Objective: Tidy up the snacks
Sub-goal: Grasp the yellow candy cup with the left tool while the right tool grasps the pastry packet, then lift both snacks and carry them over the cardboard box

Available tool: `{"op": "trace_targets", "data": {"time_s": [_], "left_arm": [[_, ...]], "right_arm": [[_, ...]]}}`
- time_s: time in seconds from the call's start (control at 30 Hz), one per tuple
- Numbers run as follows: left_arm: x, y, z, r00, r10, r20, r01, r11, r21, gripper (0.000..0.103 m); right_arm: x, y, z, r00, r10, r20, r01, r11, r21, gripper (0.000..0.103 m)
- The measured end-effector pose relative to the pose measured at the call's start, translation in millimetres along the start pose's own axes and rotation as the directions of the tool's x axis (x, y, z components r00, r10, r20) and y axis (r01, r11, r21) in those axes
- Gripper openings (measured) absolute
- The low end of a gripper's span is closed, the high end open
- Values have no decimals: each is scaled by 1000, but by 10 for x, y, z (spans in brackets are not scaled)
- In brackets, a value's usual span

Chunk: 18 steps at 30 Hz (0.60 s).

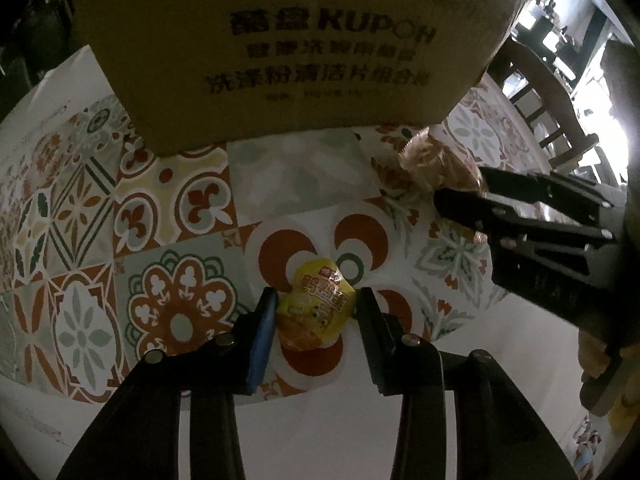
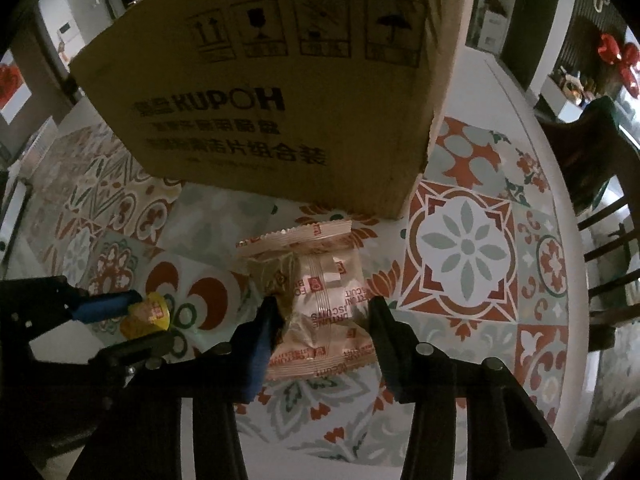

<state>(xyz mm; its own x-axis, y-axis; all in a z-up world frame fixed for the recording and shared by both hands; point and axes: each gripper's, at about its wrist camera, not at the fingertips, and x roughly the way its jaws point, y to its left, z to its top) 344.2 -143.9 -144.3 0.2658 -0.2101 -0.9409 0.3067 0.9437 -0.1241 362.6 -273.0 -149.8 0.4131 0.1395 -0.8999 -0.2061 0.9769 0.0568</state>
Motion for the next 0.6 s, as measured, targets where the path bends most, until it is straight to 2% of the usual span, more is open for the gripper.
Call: {"op": "trace_targets", "data": {"time_s": [0.17, 0.33, 0.6], "left_arm": [[-112, 102, -36, 1000, -4, 27, 4, 1000, -8, 39], [-368, 118, -69, 996, 12, 90, -13, 1000, 7, 39], [-829, 99, -90, 976, 19, 218, -25, 999, 26, 39]], "right_arm": [[-91, 29, -53, 999, -1, 34, 0, 1000, 18, 46], [-220, 37, -94, 998, 5, 64, -7, 999, 32, 45], [-533, 117, -115, 991, -6, 131, 1, 999, 43, 45]]}}
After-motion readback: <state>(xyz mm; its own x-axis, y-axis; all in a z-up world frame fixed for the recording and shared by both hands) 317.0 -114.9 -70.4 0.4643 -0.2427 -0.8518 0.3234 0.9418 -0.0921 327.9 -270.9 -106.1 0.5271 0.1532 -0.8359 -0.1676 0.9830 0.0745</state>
